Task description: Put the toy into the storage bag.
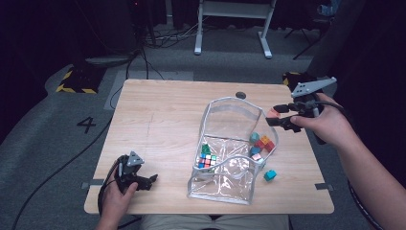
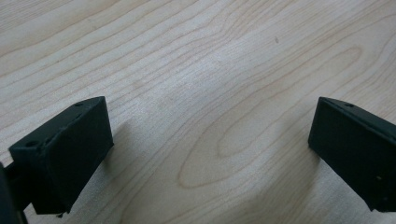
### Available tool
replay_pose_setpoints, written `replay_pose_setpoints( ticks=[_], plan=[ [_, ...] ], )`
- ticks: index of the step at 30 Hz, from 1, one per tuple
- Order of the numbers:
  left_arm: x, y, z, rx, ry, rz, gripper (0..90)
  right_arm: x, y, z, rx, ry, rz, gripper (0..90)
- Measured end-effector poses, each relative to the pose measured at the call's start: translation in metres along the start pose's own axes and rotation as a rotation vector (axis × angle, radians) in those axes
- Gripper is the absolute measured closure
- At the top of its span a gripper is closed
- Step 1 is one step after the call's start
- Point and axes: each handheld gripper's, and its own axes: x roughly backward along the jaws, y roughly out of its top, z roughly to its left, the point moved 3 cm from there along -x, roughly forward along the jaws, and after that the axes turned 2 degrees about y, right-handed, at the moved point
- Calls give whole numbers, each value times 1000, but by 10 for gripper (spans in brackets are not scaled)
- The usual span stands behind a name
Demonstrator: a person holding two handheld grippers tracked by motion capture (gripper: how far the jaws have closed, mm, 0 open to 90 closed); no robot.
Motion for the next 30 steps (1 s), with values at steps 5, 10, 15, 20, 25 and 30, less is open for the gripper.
replay_pose_setpoints(
  ticks=[5, 10, 15, 20, 25, 30],
  plan=[
    [0, 0, 0, 0, 0, 0, 0, -15, 14, 7, 28, 27, 7, 416],
    [0, 0, 0, 0, 0, 1, 0, -33, 27, 15, 56, 52, 18, 416],
    [0, 0, 0, 0, 0, 1, 0, -49, 38, 26, 67, 77, 26, 416],
    [0, 0, 0, 0, 0, 0, 0, -65, 47, 32, 82, 92, 39, 416],
    [0, 0, 0, 0, 0, 1, 0, -84, 53, 36, 107, 104, 55, 416],
    [0, 0, 0, 0, 1, 1, 0, -103, 58, 38, 111, 114, 81, 415]
  ],
)
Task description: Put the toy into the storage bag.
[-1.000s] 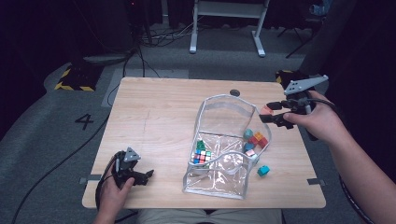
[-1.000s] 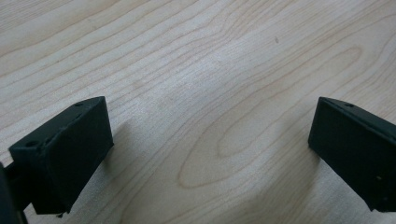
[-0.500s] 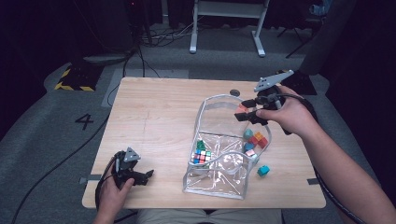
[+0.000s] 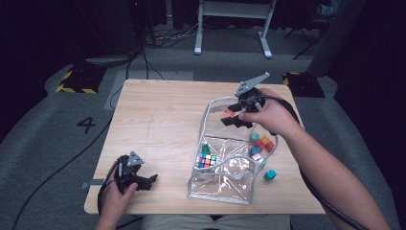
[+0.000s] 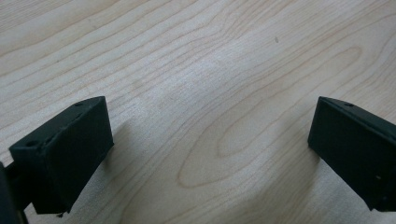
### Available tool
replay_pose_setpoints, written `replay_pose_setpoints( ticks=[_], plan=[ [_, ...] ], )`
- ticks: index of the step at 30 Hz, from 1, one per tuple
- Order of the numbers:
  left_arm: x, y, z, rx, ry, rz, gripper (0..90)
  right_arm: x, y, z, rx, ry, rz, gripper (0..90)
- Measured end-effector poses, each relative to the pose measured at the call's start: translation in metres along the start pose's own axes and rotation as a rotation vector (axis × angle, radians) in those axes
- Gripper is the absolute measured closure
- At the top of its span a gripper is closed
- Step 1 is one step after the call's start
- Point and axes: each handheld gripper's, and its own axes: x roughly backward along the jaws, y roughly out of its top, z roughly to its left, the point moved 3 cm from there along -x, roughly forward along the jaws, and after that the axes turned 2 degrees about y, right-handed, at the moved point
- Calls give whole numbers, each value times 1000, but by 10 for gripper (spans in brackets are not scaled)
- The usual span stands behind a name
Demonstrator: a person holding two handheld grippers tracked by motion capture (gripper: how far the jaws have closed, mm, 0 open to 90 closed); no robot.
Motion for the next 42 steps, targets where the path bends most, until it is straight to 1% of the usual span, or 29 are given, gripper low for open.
replay_pose_setpoints(
  ticks=[1, 4, 5, 6, 7, 8, 9, 10, 11, 12, 13, 14, 15, 16, 17, 18, 19, 20, 21, 22, 26, 29, 32, 34, 38, 42],
  plan=[
    [0, 0, 0, 0, 0, 0, 0, -3, 1, 0, -11, 4, 6, 416],
    [0, 0, 0, 0, 0, 0, 0, -13, 3, 0, -3, 10, 12, 416],
    [0, 0, 0, 0, 0, 0, 0, -16, 4, -1, 12, 9, 10, 416],
    [0, 0, 0, 0, 0, 0, 0, -19, 4, 0, 10, 15, 13, 416],
    [0, 0, 0, 0, 0, 0, 0, -21, 4, 0, 10, 11, 24, 415],
    [0, 0, 0, 0, -1, -1, 0, -23, 5, 0, 16, 15, 19, 416],
    [0, 0, 0, 0, -1, -1, 0, -25, 5, 2, 1, 19, 27, 416],
    [0, 0, 0, 0, -1, 0, 0, -27, 5, 1, 18, 17, 30, 415],
    [0, 0, 0, 0, -1, 0, 0, -29, 6, 2, 12, 21, 29, 416],
    [0, 0, 0, 0, -1, -1, 0, -31, 6, 1, 33, 20, 29, 416],
    [0, 0, 0, 0, 0, -1, 0, -33, 6, 2, 18, 23, 33, 416],
    [0, 0, 0, 0, 0, 0, 0, -36, 7, 1, 35, 26, 30, 416],
    [0, 0, 0, 0, -1, 0, 0, -37, 7, 3, 16, 30, 38, 416],
    [0, 0, 0, 0, 0, 0, 0, -40, 7, 3, 30, 32, 35, 415],
    [0, 0, 0, 0, 0, 0, 0, -42, 8, 3, 26, 29, 47, 415],
    [0, 0, 0, 0, -1, -1, 0, -45, 8, 4, 31, 34, 39, 416],
    [0, 0, 0, 1, -1, 1, 0, -46, 9, 4, 37, 34, 49, 416],
    [0, 0, 0, 3, -1, -1, 0, -48, 10, 5, 32, 36, 50, 416],
    [0, 0, 0, 3, -2, -1, 0, -50, 11, 6, 35, 41, 47, 416],
    [0, 0, 0, 3, -1, 0, 0, -52, 11, 5, 50, 39, 51, 416],
    [0, 0, 0, 3, -1, 1, 0, -60, 13, 7, 58, 45, 67, 416],
    [0, 0, 0, 3, -1, -1, 0, -66, 12, 8, 56, 51, 80, 416],
    [0, 0, 0, 1, -1, 1, 0, -72, 9, 6, 68, 54, 83, 416],
    [0, 0, 0, 2, -1, 1, 0, -77, 7, 5, 64, 54, 89, 416],
    [0, 0, 0, 0, -1, -1, 0, -86, 2, 4, 75, 58, 107, 416],
    [0, 0, 0, 0, -1, 0, 1, -94, -4, 4, 50, 64, 116, 416]
  ],
)
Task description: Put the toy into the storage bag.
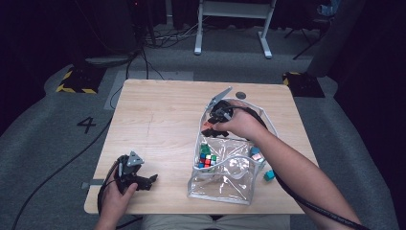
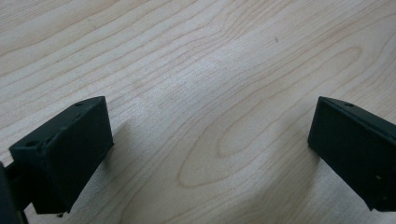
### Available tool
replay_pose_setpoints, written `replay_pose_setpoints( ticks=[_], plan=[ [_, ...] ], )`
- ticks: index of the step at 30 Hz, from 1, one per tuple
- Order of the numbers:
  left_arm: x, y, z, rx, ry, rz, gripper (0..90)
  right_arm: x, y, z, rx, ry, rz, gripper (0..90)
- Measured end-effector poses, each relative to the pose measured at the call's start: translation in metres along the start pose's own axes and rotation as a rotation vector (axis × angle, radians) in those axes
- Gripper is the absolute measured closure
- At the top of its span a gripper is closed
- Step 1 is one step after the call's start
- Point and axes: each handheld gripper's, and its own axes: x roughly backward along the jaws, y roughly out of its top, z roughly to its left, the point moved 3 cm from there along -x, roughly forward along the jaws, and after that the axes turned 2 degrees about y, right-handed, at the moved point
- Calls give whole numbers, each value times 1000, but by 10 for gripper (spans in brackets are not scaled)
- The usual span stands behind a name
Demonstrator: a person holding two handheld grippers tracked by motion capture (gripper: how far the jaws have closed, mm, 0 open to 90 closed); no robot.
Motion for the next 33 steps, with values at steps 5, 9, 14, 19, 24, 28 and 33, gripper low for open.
replay_pose_setpoints(
  ticks=[5, 9, 14, 19, 24, 28, 33],
  plan=[
    [0, 0, 0, 0, 0, 0, 0, -7, -5, 0, -25, 19, 11, 416],
    [0, 0, 0, 0, -1, 0, 0, -11, -6, 0, -19, 31, 2, 416],
    [0, 0, 0, 0, 0, 0, 0, -15, -10, -1, -2, 42, -7, 416],
    [0, 0, 0, 3, -1, 0, 0, -16, -12, -1, -29, 56, -12, 416],
    [0, 0, 0, 3, -1, -1, 0, -20, -15, -1, -25, 68, -2, 415],
    [0, 0, 0, 1, -2, 1, 0, -23, -17, 0, -32, 77, 9, 416],
    [0, 0, 0, 5, -2, -1, 0, -26, -17, 0, -39, 83, 23, 416]
  ],
)
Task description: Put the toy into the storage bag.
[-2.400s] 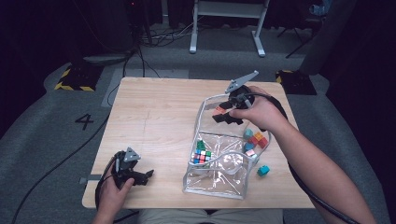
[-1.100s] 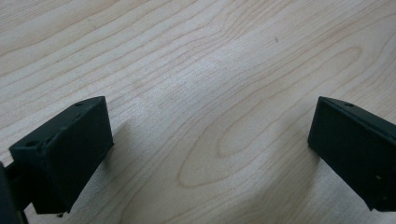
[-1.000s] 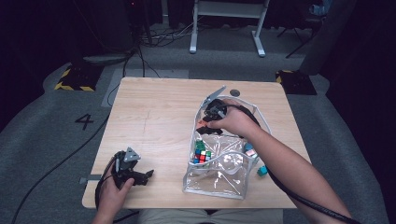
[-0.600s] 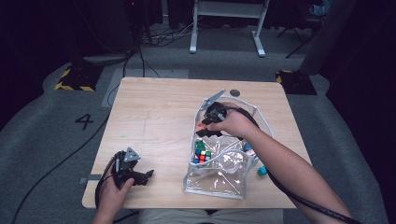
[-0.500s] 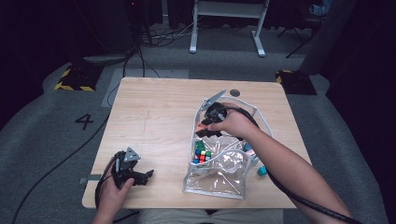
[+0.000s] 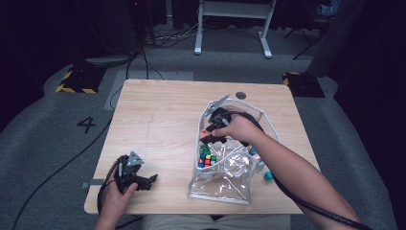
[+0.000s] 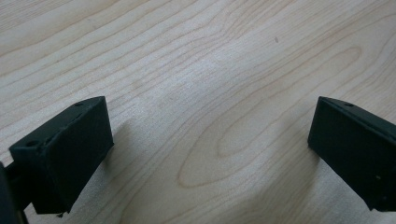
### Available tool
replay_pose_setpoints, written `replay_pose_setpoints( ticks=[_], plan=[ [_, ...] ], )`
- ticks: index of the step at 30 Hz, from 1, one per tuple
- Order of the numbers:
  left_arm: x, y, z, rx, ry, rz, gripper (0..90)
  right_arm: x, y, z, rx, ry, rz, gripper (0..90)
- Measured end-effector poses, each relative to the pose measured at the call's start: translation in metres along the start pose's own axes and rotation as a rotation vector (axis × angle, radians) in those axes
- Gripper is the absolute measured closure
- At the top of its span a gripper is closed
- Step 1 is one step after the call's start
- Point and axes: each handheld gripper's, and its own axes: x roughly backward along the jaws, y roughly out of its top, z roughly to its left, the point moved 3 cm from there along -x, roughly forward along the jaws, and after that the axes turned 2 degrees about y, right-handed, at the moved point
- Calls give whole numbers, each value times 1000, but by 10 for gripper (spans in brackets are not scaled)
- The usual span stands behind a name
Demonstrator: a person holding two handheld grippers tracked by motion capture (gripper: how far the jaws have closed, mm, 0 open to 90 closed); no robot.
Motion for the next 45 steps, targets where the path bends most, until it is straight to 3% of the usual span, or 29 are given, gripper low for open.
replay_pose_setpoints(
  ticks=[3, 9, 10, 14, 20, 33, 35, 45],
  plan=[
    [0, 0, 0, -1, 1, -1, 0, 0, -1, 2, -44, 3, 18, 416],
    [0, 0, 0, -1, 0, -1, 0, -6, -5, 1, -42, 6, 37, 415],
    [0, 0, 0, -1, 1, -1, 0, -8, -5, -3, 8, 4, 17, 416],
    [0, 0, 0, -1, 1, -1, 0, -12, -6, -2, 0, 15, 18, 415],
    [0, 0, 0, -1, 0, -1, 0, -13, -6, -3, 10, -5, 27, 415],
    [0, 0, 0, -1, 0, -1, 1, -16, -6, -2, -36, 7, 34, 387],
    [0, 0, 0, -1, 0, -1, 0, -16, -6, 0, -52, 34, 36, 380],
    [0, 0, 0, -1, 0, -1, 0, -10, -5, -2, -51, 15, 24, 389]
  ],
)
